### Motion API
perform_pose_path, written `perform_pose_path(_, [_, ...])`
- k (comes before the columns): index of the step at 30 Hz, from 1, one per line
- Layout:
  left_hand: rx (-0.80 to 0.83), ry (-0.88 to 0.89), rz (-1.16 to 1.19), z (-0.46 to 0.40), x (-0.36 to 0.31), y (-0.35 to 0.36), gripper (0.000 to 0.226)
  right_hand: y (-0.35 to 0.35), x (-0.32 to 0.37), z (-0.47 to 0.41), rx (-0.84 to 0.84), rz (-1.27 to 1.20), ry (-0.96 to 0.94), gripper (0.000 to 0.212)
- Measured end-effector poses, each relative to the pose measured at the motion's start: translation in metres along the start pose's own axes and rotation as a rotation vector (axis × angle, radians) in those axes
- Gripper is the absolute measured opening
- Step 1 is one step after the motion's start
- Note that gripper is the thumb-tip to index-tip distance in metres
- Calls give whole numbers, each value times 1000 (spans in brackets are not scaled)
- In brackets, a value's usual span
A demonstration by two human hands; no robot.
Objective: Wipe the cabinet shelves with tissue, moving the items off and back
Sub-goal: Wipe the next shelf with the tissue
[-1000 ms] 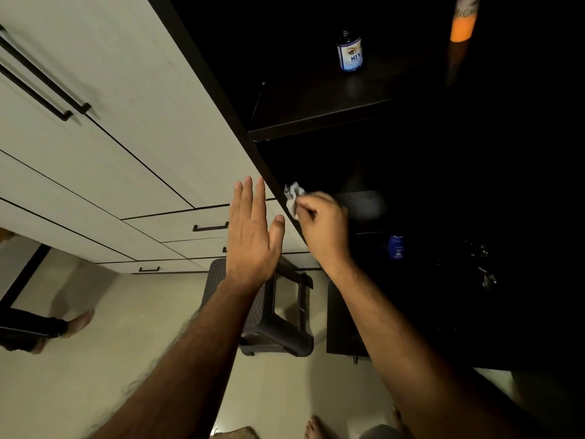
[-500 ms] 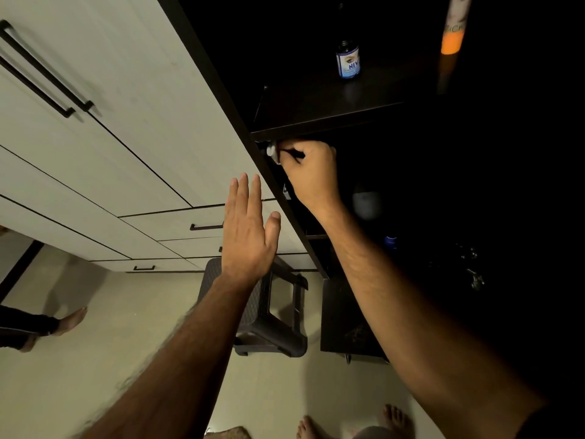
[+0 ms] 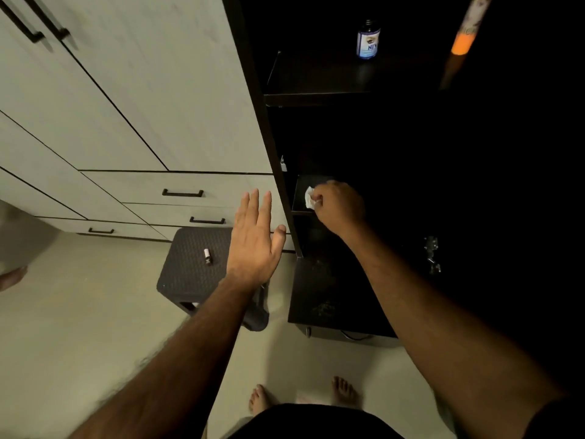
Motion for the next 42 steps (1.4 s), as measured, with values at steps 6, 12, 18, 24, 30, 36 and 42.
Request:
perform_pose_path(6, [81, 7, -2, 24, 10, 24, 70, 19, 17, 17, 28, 130, -58, 30])
perform_pose_path(12, [95, 129, 24, 33, 22, 34, 71, 27, 37, 10, 23, 228, -67, 22])
perform_pose_path(18, [187, 251, 60, 33, 21, 45, 71, 21, 37, 9, 1, 347, -68, 19])
perform_pose_path(24, [226, 329, 96, 19, 6, 47, 75, 3, 3, 24, -87, 409, -17, 12])
perform_pose_path(30, [240, 355, 115, -3, -21, 59, 74, -37, -64, 32, -28, 560, 74, 12])
perform_pose_path(36, [190, 341, 179, -16, -54, 74, 80, -68, -114, 34, 26, 679, 34, 11])
perform_pose_path(42, [141, 291, 174, -32, -75, 82, 71, -94, -148, 32, 148, 934, 49, 14])
Point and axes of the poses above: each hand's wrist, its own z-axis away from the middle knuckle, its own y-axis out of the palm, x = y × z, the point moved 5 cm from there along -z, towards the middle knuckle, and after that the axes turned 10 degrees about y, right-handed, at the moved point
